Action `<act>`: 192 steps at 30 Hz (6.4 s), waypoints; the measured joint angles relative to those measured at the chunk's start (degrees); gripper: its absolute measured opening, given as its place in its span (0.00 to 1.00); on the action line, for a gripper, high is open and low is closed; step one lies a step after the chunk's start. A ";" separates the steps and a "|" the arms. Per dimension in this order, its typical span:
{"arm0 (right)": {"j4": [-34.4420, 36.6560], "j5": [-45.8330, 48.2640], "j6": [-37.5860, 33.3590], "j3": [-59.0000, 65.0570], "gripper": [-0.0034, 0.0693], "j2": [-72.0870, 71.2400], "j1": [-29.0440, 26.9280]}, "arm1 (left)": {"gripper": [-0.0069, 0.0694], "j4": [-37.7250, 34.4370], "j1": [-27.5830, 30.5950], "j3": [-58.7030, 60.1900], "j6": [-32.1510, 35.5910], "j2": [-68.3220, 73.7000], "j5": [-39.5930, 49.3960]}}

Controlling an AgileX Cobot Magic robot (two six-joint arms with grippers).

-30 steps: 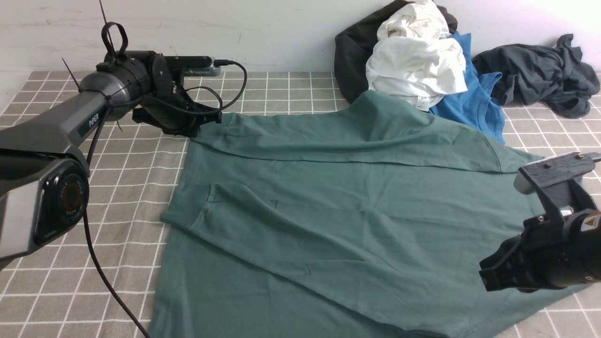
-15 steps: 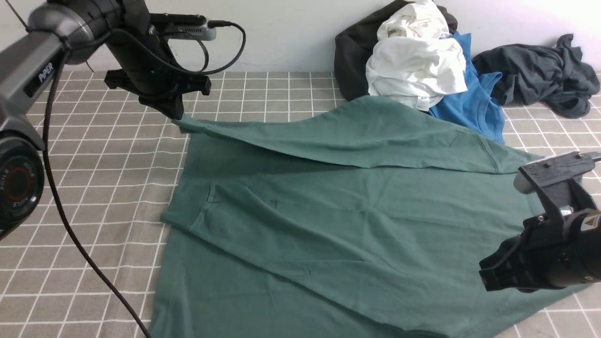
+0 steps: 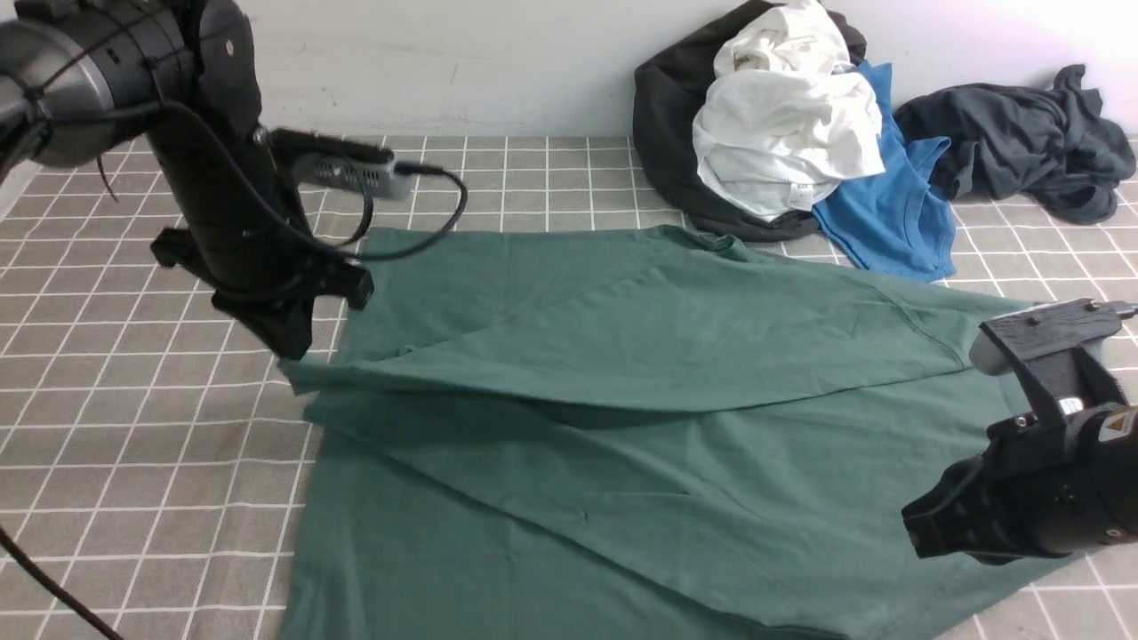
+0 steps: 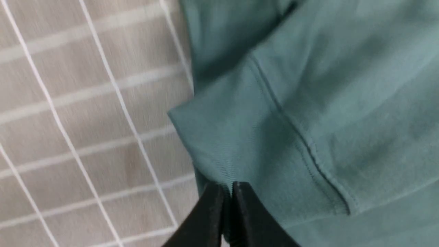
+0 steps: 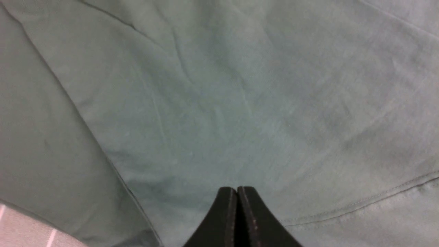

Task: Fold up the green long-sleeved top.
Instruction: Use the left arm to drag and drop the cuff onto the cuff closest to the left arm, then use both arms simultaneously to clamp the lower edge of the clothing fabric, then use both arms to drag the lower edge of the fabric forward and fold it over the upper edge, then use the right arm to clamp the right edge of the fabric

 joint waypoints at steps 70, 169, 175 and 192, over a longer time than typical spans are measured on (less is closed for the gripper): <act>19.04 4.13 -36.16 -0.41 0.04 -8.91 0.00 | 0.11 20.82 -29.10 59.24 10.28 -41.30 -19.39; 4.74 8.42 -21.57 -66.26 0.04 57.71 1.69 | 0.09 -4.61 2.82 -31.29 9.76 1.90 -0.62; 15.54 -12.54 -31.74 -68.46 0.03 64.47 1.63 | 0.08 -16.31 2.82 -31.50 17.74 -10.59 2.92; 6.94 11.97 -10.60 -73.56 0.07 51.49 -8.83 | 0.08 -5.62 2.82 14.97 11.81 -46.41 -2.51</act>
